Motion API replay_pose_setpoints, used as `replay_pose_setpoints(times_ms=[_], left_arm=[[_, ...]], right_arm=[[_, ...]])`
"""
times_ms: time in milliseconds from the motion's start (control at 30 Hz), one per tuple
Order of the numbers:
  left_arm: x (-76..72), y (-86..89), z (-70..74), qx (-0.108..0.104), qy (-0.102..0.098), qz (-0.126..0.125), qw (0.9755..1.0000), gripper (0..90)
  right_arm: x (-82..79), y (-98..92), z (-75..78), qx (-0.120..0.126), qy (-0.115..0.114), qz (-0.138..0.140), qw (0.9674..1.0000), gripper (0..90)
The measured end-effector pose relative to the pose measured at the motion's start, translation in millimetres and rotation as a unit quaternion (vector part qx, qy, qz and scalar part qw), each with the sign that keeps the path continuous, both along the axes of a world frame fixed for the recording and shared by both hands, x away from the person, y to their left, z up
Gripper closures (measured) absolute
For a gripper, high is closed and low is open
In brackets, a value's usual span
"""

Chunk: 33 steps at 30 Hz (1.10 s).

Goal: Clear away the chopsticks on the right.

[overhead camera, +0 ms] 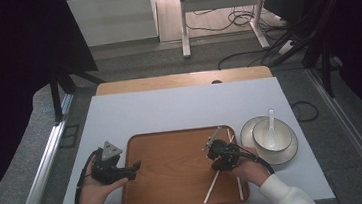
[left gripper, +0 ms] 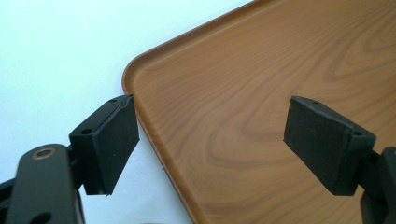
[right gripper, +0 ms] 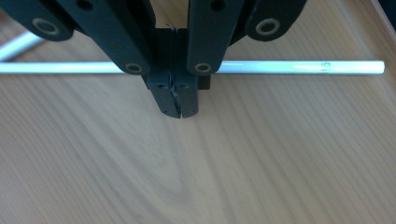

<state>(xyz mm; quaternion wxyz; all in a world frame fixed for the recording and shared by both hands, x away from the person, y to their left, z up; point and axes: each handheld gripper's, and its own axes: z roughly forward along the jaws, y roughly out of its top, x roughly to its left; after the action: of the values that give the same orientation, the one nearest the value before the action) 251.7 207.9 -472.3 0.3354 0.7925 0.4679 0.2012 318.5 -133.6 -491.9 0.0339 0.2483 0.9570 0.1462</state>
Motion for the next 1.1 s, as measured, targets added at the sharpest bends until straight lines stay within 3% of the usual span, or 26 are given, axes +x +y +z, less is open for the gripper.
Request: replay_pose_setpoints(times_ms=[1100], left_arm=[[0.6, -0.3, -0.9, 0.000, 0.001, 0.001, 1.0000, 17.6]], right_arm=[[22.9, -38.6, 2.2, -0.010, -0.005, -0.046, 0.9989, 89.9]])
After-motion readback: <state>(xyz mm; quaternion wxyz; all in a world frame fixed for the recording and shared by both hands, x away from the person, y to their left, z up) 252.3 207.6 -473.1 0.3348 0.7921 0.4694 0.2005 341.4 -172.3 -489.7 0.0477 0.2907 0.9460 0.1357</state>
